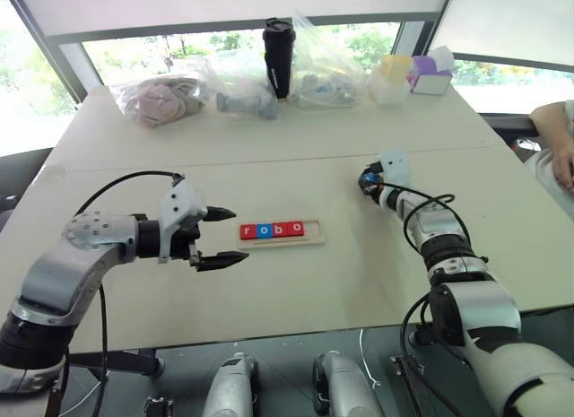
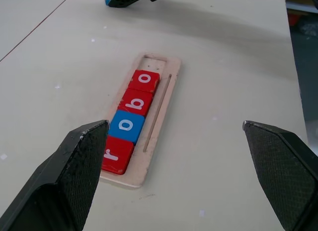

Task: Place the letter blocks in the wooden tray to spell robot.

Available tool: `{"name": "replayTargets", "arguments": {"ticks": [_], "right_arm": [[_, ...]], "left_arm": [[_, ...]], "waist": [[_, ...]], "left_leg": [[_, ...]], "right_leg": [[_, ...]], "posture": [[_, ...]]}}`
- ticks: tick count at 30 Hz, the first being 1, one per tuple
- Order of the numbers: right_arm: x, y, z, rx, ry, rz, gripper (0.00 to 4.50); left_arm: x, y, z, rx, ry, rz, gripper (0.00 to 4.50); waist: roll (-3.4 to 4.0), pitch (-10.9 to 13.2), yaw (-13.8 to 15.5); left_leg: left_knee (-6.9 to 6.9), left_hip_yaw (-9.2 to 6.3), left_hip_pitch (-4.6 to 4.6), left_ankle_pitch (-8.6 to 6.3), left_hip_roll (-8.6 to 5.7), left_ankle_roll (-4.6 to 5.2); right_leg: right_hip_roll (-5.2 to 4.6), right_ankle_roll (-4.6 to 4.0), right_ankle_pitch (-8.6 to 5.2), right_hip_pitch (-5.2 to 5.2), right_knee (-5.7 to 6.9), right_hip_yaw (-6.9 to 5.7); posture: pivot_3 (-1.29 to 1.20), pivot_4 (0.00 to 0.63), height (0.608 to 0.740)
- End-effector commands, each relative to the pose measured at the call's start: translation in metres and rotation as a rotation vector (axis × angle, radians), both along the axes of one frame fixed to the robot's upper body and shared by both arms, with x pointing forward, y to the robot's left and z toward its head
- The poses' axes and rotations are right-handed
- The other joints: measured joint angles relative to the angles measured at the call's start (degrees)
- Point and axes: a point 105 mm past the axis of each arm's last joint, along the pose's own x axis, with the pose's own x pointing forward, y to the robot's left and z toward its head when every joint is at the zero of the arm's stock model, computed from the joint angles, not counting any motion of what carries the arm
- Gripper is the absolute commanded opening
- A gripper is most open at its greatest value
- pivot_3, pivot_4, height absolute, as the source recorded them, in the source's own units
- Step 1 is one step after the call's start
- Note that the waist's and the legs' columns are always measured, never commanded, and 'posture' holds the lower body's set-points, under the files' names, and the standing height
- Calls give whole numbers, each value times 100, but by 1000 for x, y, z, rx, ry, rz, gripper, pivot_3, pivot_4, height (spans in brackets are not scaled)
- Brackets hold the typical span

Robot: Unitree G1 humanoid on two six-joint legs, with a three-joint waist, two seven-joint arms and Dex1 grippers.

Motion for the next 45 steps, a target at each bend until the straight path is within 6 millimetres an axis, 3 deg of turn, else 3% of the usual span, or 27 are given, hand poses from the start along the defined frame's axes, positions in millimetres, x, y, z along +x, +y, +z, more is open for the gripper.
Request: {"name": "replayTargets", "arguments": {"ticks": [1,4,7,11,16,19,23,27,30,32,36,38,40,43,45], "right_arm": [[1,-1,13,15,-38,1,1189],[-19,-2,38,38,-118,24,1189],[-69,3,46,125,-104,-32,1189],[-116,21,29,169,-13,-126,1189],[-146,41,4,263,151,-296,1189],[-153,55,-4,262,213,-294,1189],[-153,56,-5,253,233,-287,1189],[-156,65,-6,287,254,-195,3082],[-156,67,6,219,218,-85,4482],[-152,58,24,122,140,15,4482],[-162,54,58,-8,-36,422,4482],[-174,45,52,-67,-25,621,4482],[-177,30,34,-136,32,729,4482],[-170,15,15,-189,73,802,4482],[-155,3,6,-211,96,809,4482]], "left_arm": [[-2,-3,9,-1,-48,-14,4500],[-5,-4,11,-15,-35,-34,4500],[-11,-7,8,-12,-19,-78,4500],[-12,-13,1,-1,2,-133,4500],[-2,-19,1,-10,-9,-157,4500],[2,-21,0,-9,-6,-169,4500],[6,-22,-4,-2,1,-179,4500],[9,-22,-5,-6,-4,-177,4500],[8,-20,-5,-5,-3,-170,4500],[8,-17,-6,2,0,-160,4500],[7,-13,-7,7,1,-142,4500],[7,-12,-7,7,2,-139,4500],[7,-13,-7,7,3,-140,4500],[7,-12,-7,9,3,-141,4500],[7,-11,-6,17,-2,-134,4500]], "waist": [[0,0,-1],[1,1,32],[2,0,49],[3,-1,-7],[3,-1,4],[5,-2,15],[4,-2,2],[4,-3,3],[4,-3,-3],[6,-1,7],[4,3,13],[-2,3,24],[-12,8,30],[-15,10,2],[-26,18,-25]], "left_leg": [[0,0,1,0,0,0],[-5,-2,0,0,1,0],[-14,-8,-8,-1,2,-1],[-18,-10,-10,-2,4,-2],[-13,-18,9,-2,13,-4],[-12,-19,9,-3,15,-6],[-12,-10,-3,-2,10,-4],[-13,-12,-23,-3,4,-2],[-13,-15,-23,-3,6,-2],[-12,-17,-23,-3,6,-2],[-9,-16,-23,-4,0,-2],[-14,-19,-23,-6,-1,1],[-18,-20,-23,-8,-1,4],[-15,-12,-23,-8,-1,6],[-10,-10,-19,-8,-1,6]], "right_leg": [[0,0,0,0,0,0],[0,9,1,-1,0,0],[-3,32,2,-10,1,-1],[0,23,-1,-22,1,-1],[6,-12,4,-17,1,-2],[-1,-17,7,-19,-3,-2],[-9,-17,6,-22,-17,1],[-6,-12,3,-34,-16,0],[-2,-12,2,-32,-15,-2],[-5,-11,2,-32,-15,-2],[-13,9,-11,-28,-27,-1],[-6,16,-15,-24,-34,-4],[-2,21,-19,-15,-40,-13],[0,20,-18,-17,-40,-9],[0,17,-15,-17,-36,-6]], "posture": [[0,150,740],[0,150,740],[0,150,740],[0,150,740],[0,150,740],[0,150,740],[0,150,740],[0,150,740],[0,150,740],[0,150,740],[0,150,740],[0,150,740],[0,150,740],[0,150,740],[0,150,740]]}}
